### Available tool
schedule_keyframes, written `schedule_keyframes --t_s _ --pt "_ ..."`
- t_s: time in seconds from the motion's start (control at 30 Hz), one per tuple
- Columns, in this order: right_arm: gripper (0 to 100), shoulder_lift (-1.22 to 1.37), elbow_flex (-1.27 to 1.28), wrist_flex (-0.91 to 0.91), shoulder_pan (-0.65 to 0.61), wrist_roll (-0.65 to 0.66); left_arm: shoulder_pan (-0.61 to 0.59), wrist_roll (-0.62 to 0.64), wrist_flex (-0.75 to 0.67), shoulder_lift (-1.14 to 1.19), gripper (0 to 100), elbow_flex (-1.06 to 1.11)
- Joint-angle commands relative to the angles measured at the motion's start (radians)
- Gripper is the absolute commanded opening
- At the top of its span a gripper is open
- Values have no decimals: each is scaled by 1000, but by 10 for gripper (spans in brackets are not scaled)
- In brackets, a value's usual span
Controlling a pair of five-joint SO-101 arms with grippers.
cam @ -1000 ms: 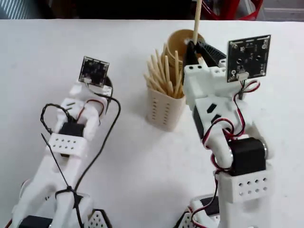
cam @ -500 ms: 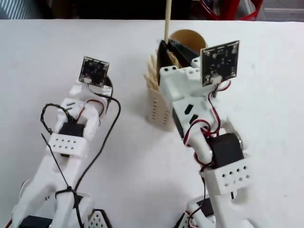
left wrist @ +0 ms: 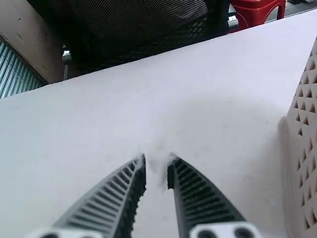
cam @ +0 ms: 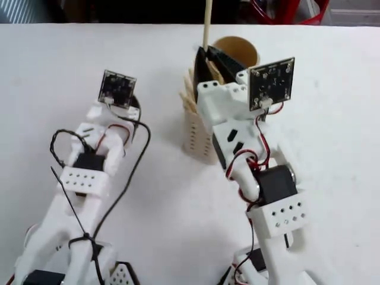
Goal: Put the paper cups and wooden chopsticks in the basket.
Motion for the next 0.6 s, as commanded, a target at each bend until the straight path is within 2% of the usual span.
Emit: schedule_keyframes --t_s 0.0,0.57 --pt "18 -7 -11 -42 19 2 1 -6 -23 -35 94 -9" --pt "18 87 -12 -93 47 3 -1 -6 -54 -33 94 -2"
